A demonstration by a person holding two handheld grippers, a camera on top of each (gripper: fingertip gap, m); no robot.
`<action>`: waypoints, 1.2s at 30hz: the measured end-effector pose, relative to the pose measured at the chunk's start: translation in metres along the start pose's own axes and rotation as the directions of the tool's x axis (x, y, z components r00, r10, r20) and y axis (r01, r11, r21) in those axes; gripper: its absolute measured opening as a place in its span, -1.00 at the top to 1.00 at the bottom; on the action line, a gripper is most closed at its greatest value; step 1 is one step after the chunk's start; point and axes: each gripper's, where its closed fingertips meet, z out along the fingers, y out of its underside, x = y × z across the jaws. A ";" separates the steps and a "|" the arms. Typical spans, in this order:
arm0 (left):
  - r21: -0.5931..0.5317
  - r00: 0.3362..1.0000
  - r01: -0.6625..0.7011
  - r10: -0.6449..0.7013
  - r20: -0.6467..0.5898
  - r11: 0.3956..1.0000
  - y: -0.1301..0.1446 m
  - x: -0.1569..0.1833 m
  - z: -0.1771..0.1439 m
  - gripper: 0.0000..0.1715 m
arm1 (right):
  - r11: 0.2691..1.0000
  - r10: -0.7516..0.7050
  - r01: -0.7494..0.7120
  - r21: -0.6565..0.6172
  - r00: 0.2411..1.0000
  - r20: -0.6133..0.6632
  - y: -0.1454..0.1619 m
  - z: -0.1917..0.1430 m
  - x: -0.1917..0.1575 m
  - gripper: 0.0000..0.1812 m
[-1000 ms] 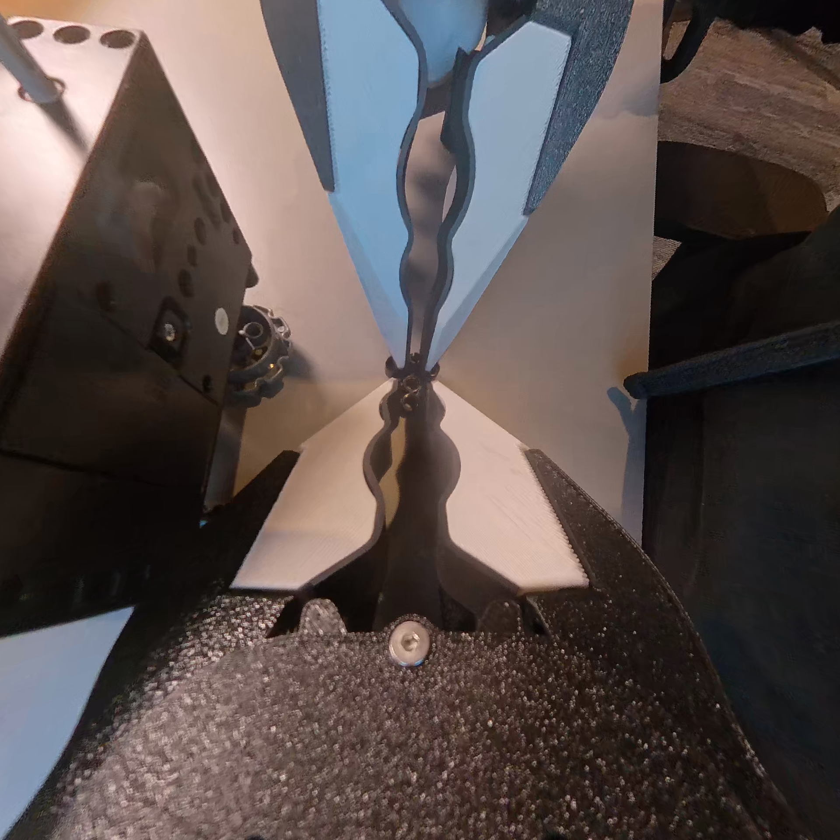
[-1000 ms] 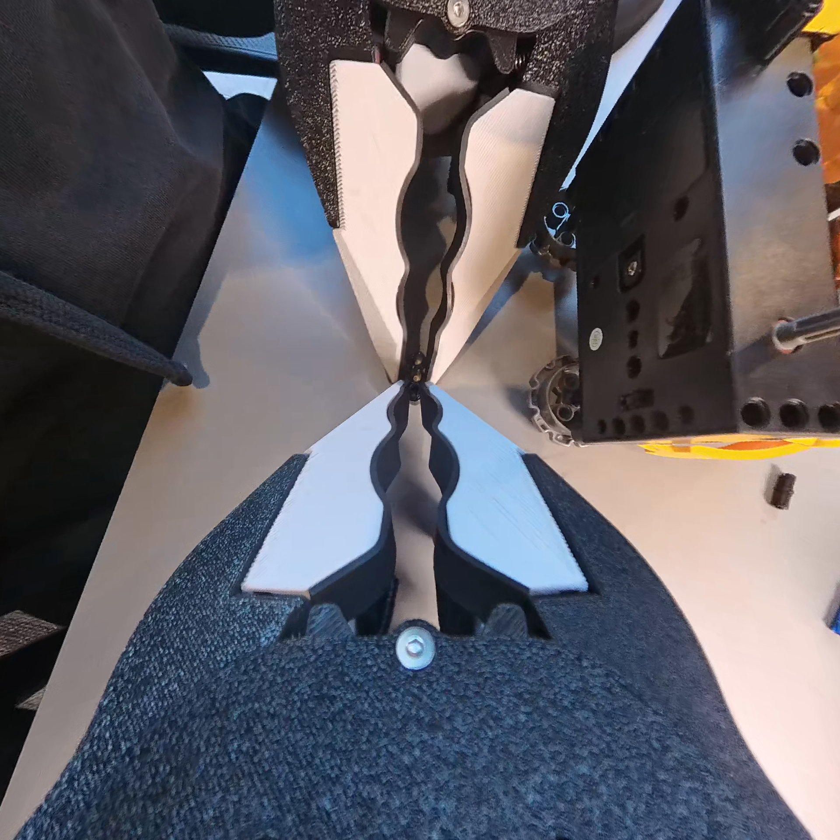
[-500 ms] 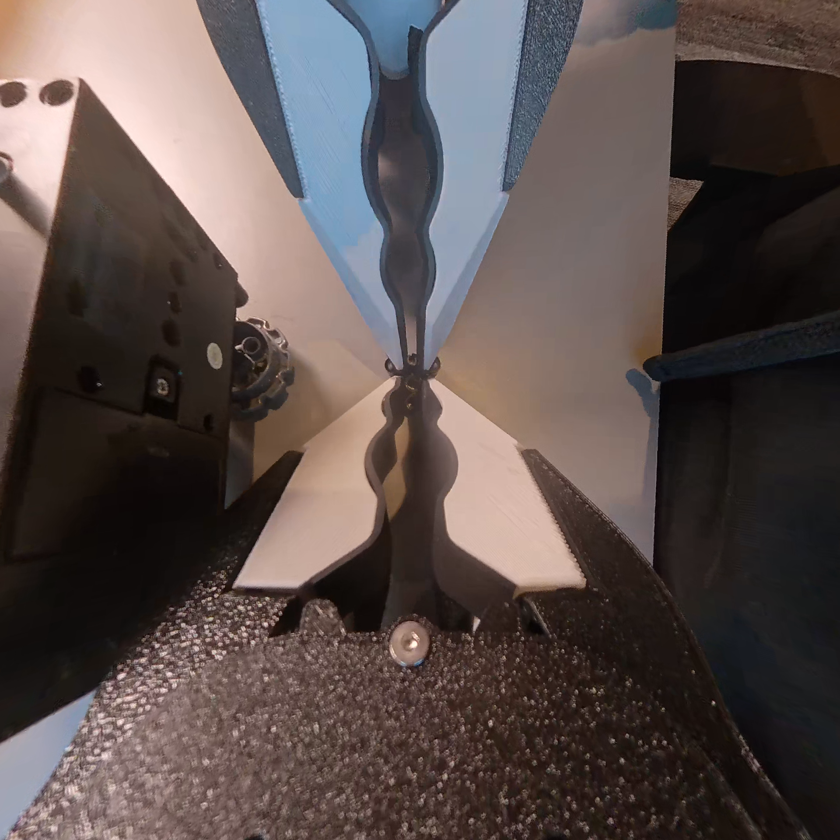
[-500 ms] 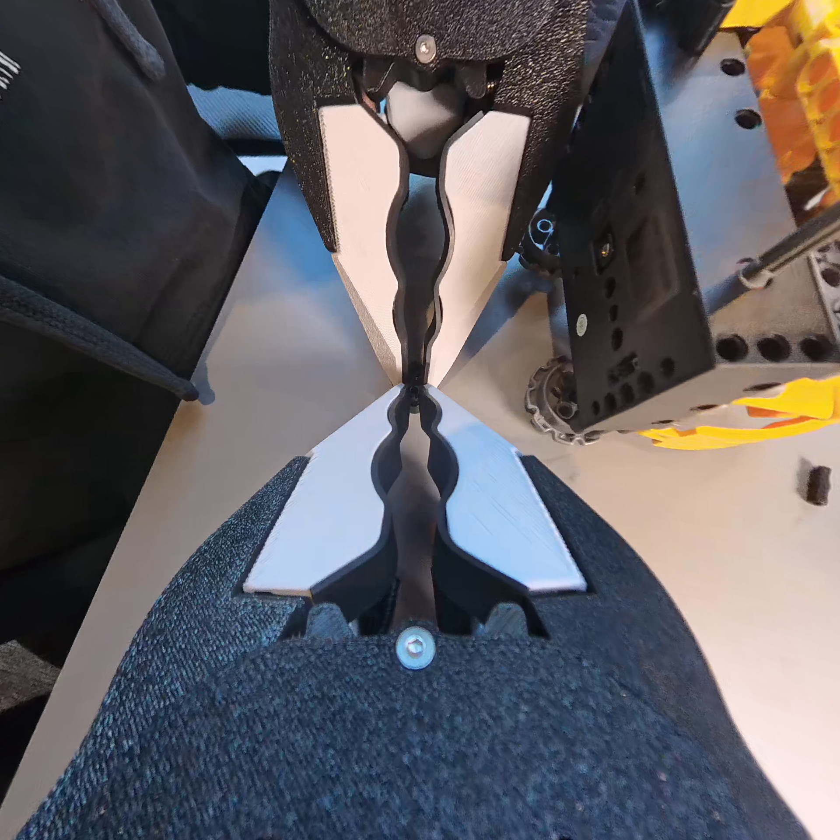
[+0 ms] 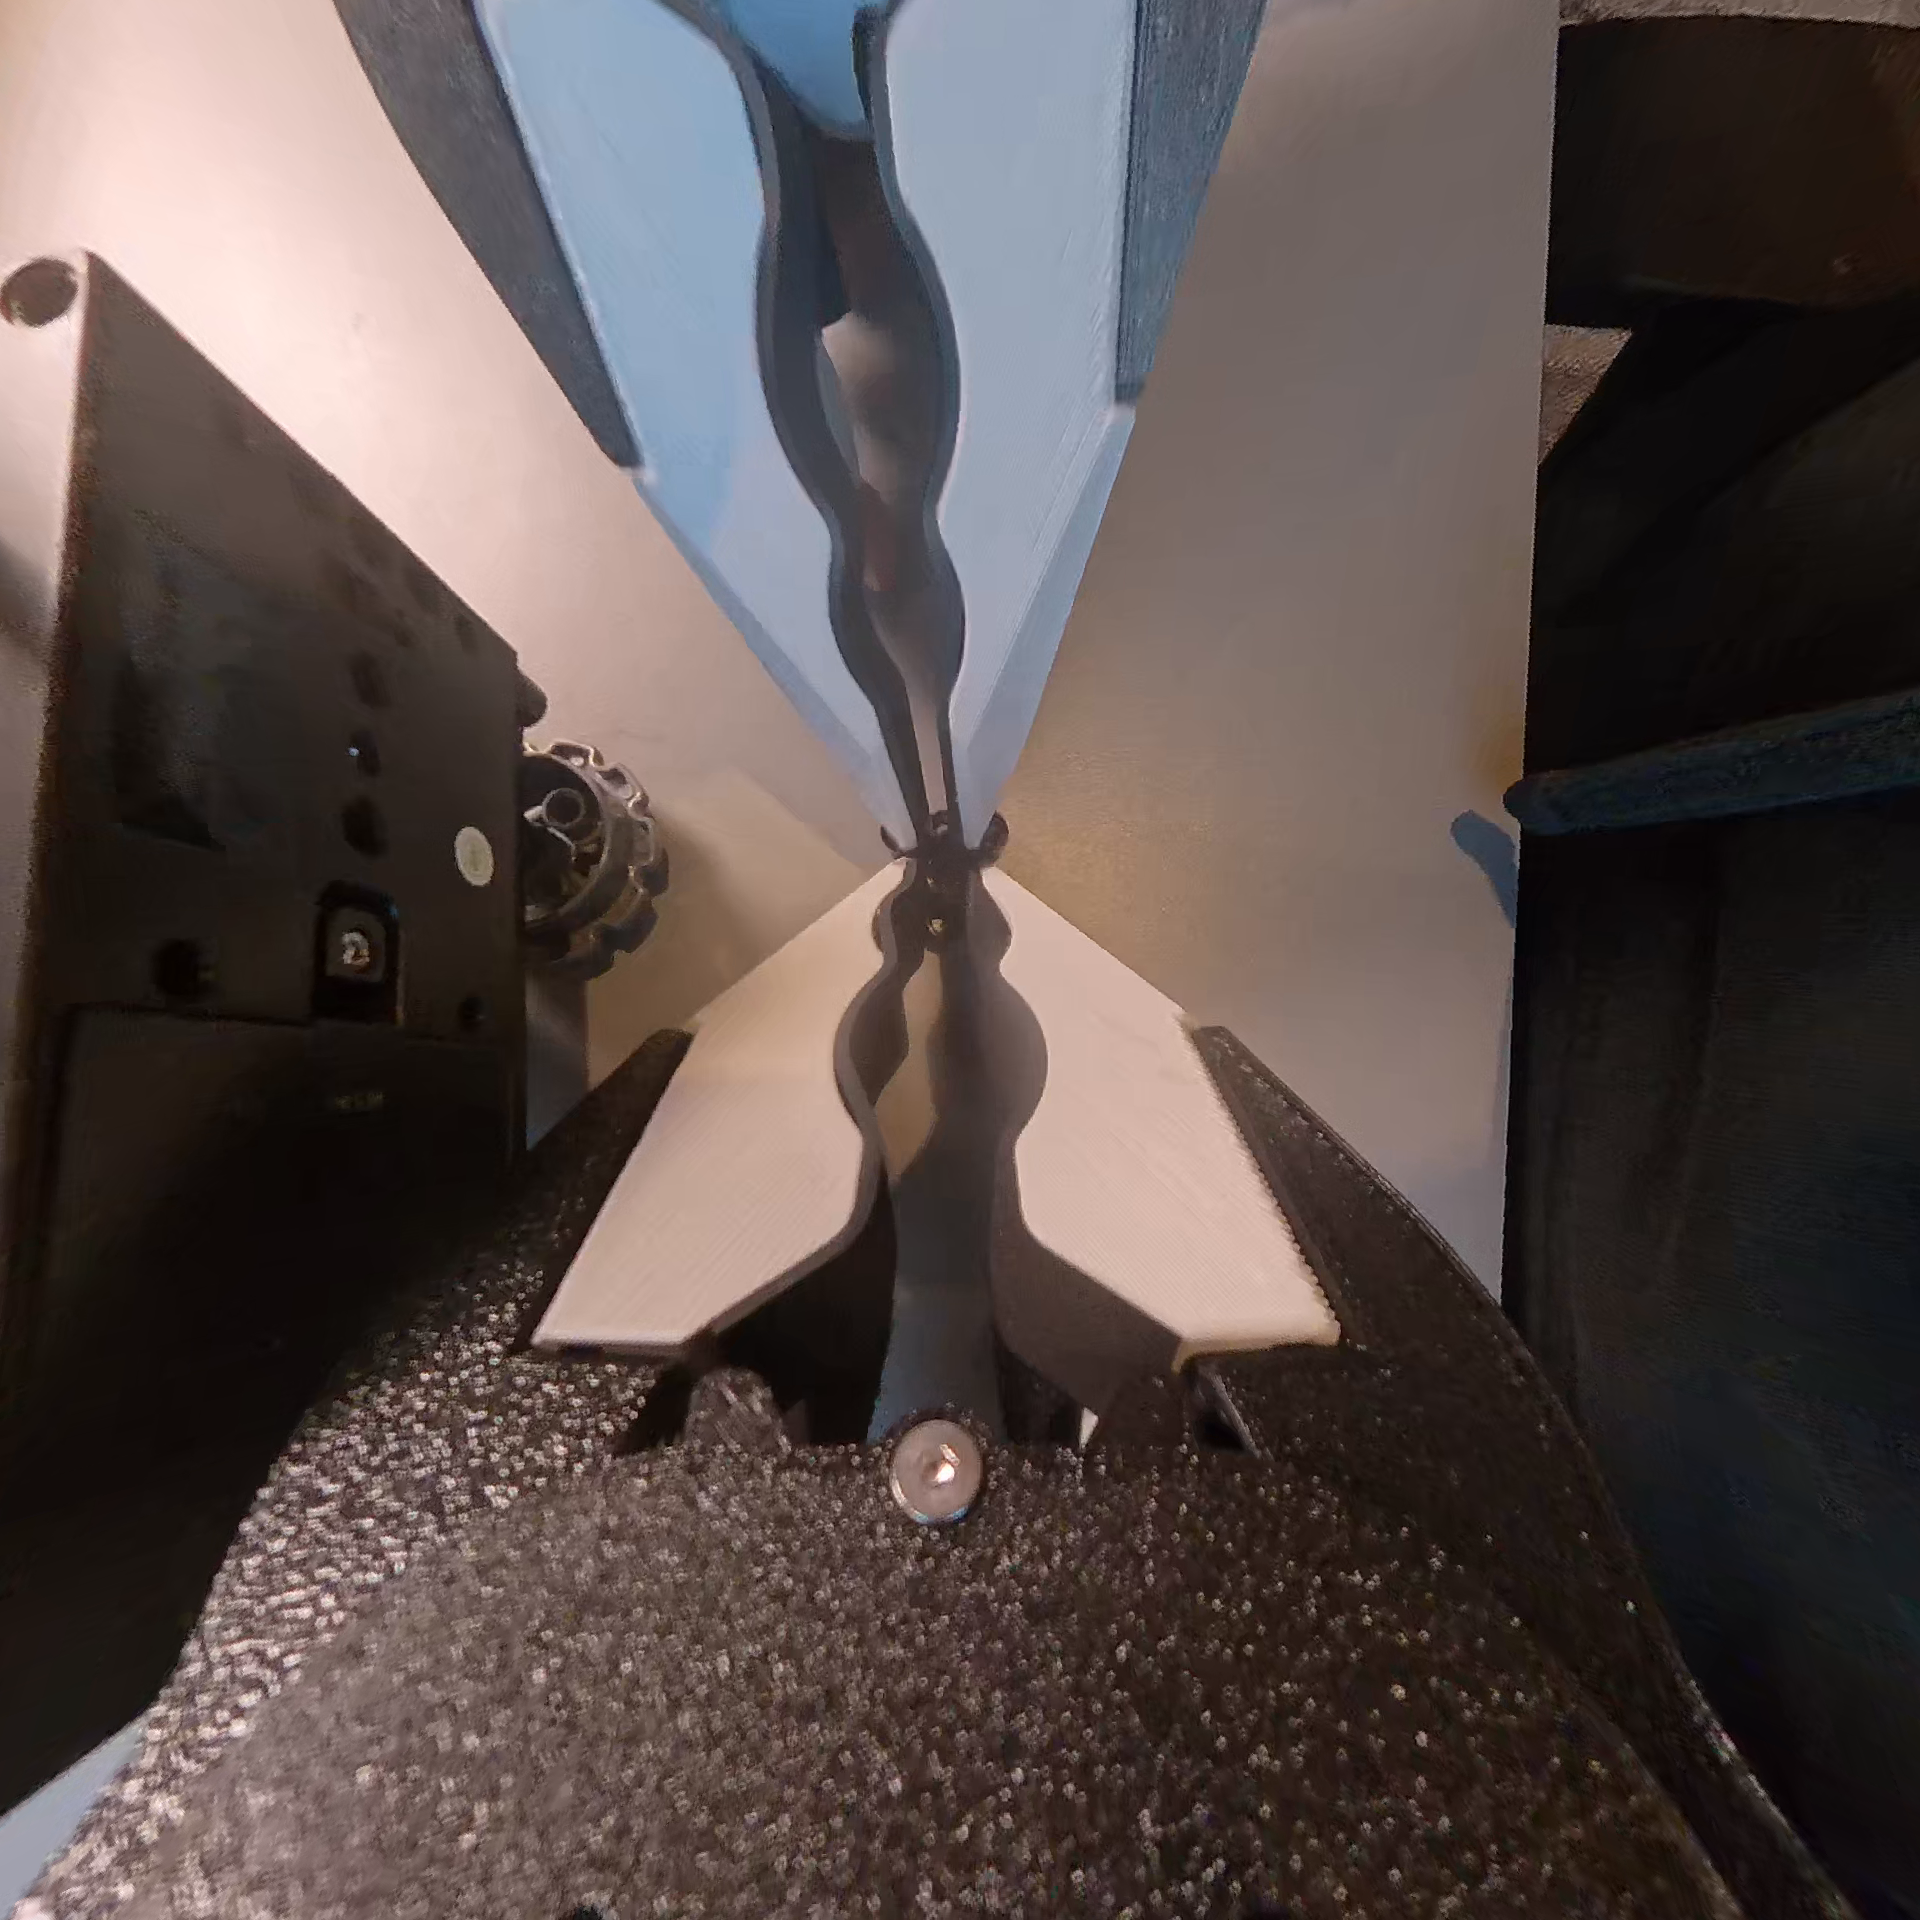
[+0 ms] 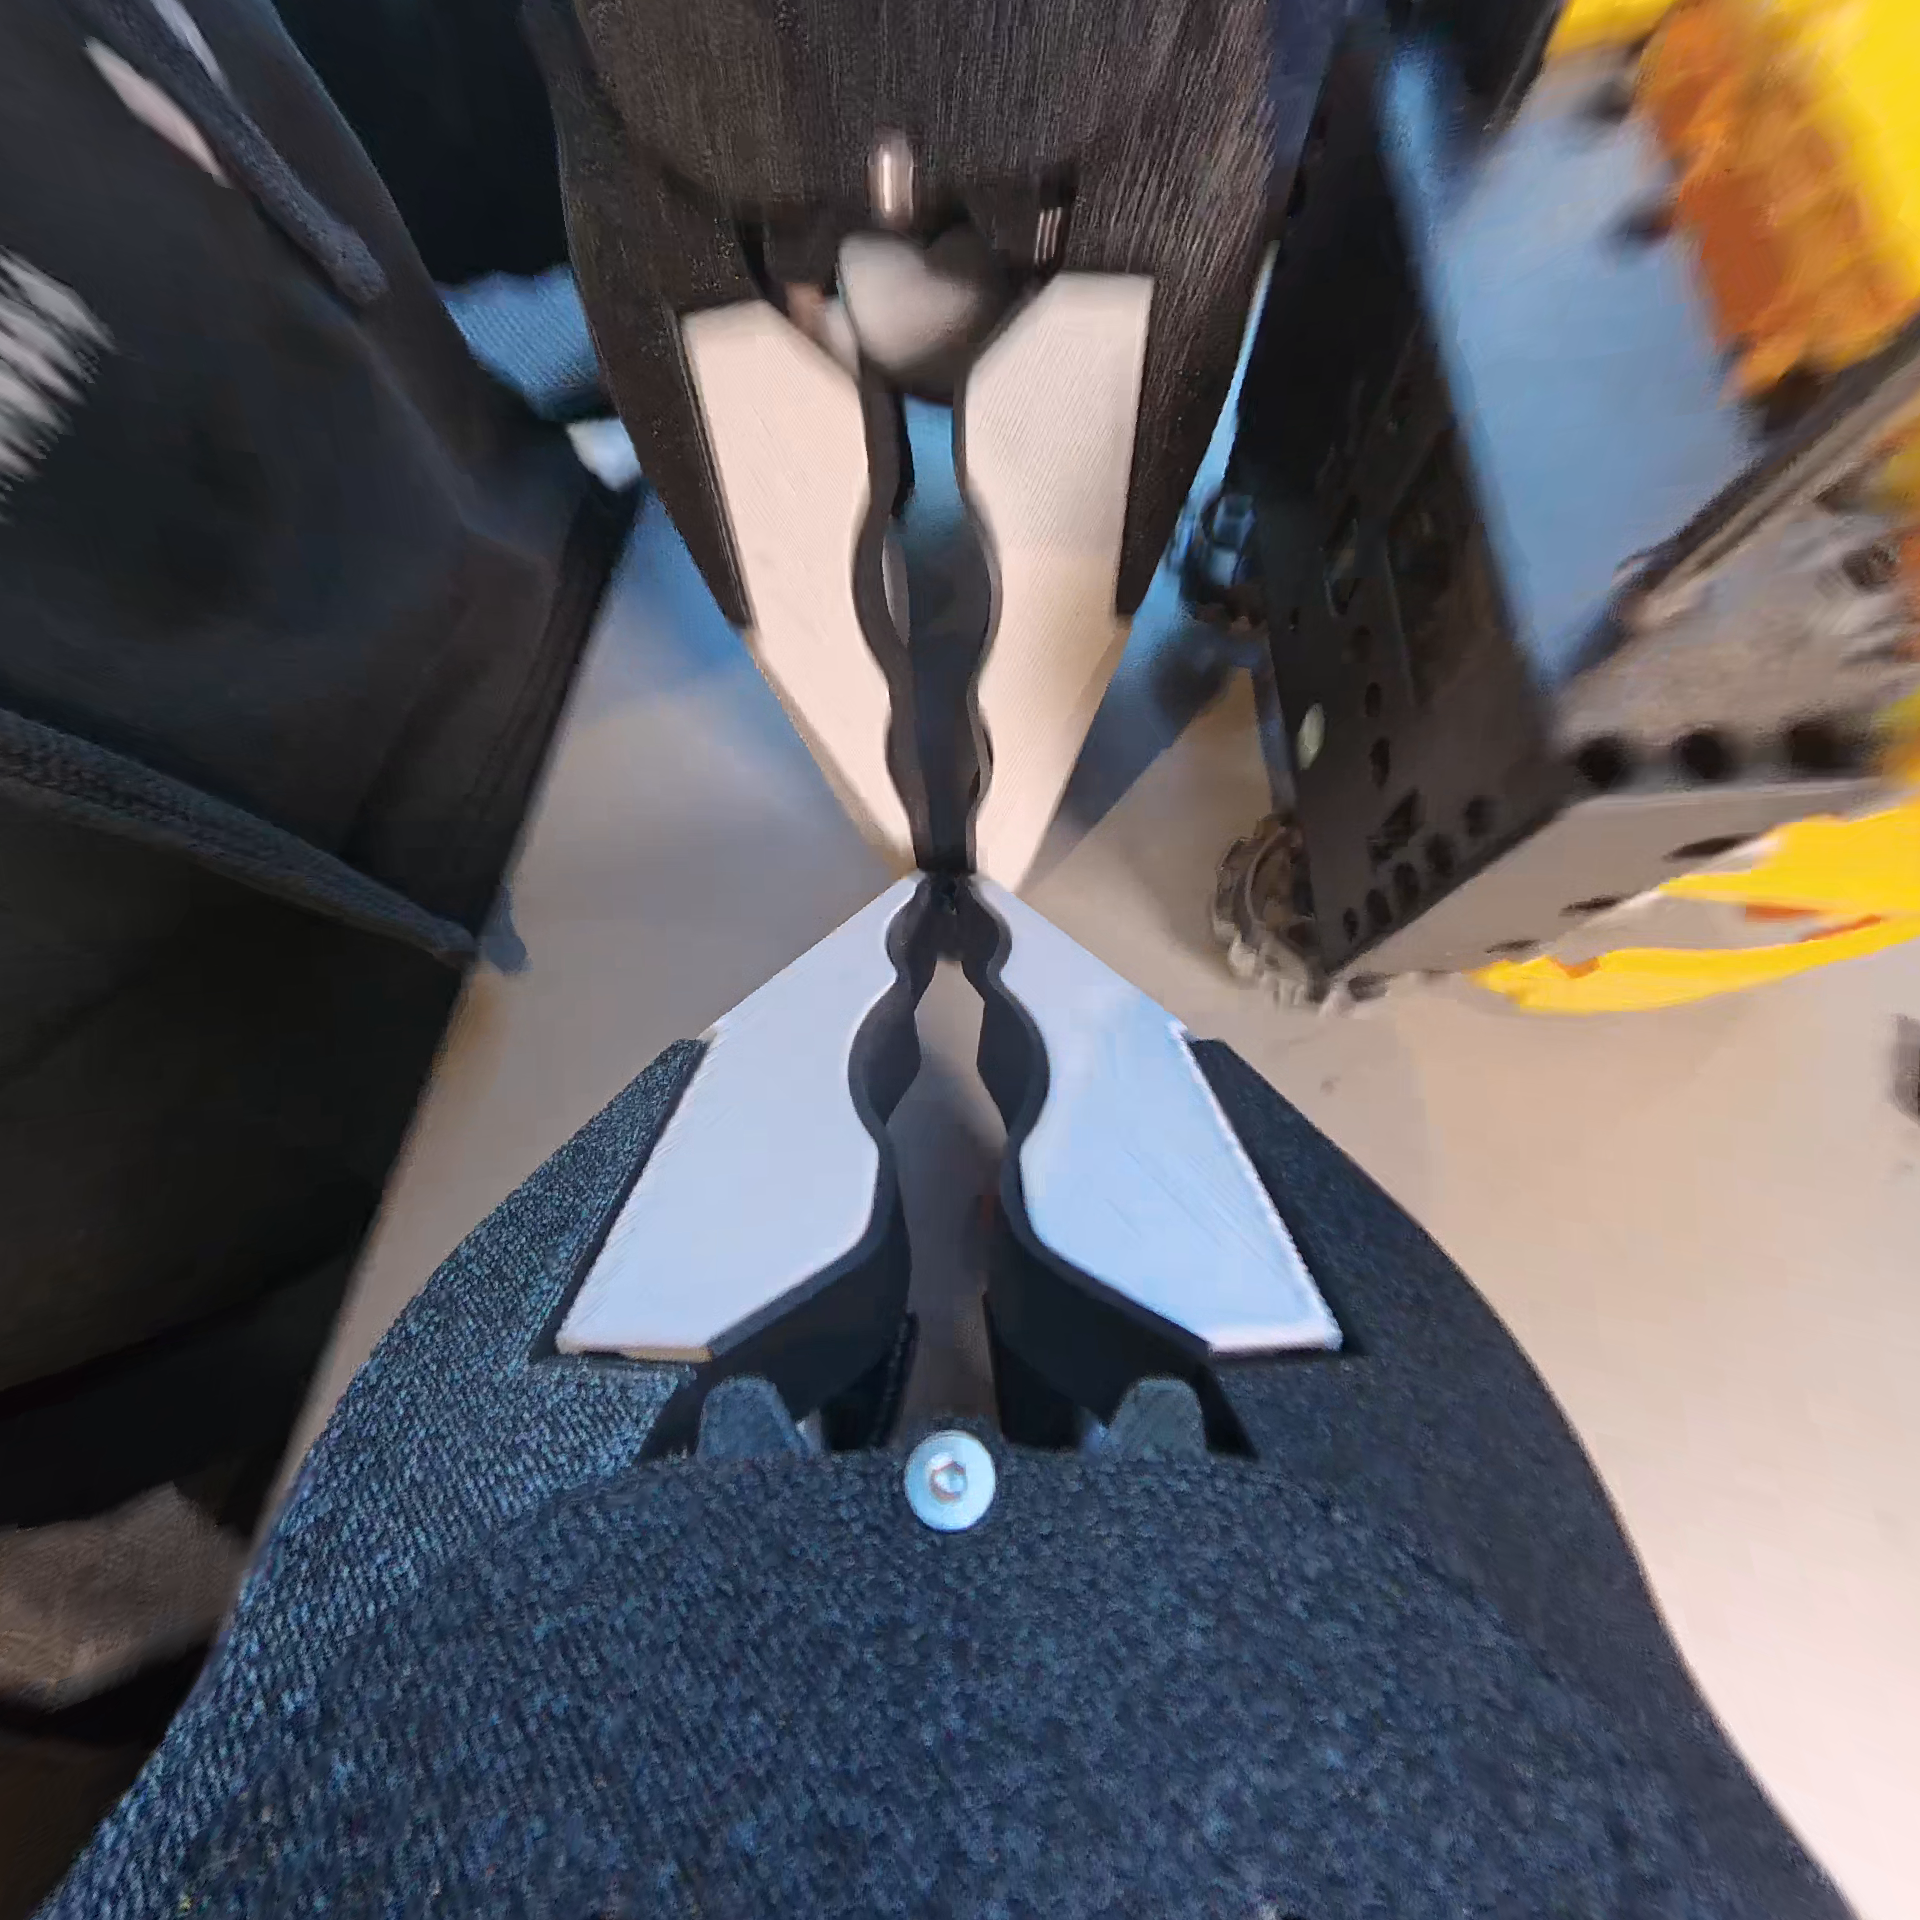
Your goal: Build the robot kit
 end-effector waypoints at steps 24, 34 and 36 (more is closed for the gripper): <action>0.046 0.999 0.046 -0.046 0.002 0.998 -0.001 0.000 -0.001 0.94 | 0.999 -0.033 0.031 -0.038 0.997 -0.065 0.006 0.001 -0.007 0.96; 0.050 0.999 0.047 -0.046 -0.007 0.998 -0.001 0.000 -0.001 0.94 | 0.993 -0.072 0.065 -0.094 0.995 -0.066 0.007 0.001 -0.008 0.96; 0.059 0.999 0.048 -0.048 -0.007 0.997 -0.001 0.000 -0.001 0.94 | 0.993 -0.077 0.071 -0.097 0.995 -0.062 0.007 0.001 -0.008 0.96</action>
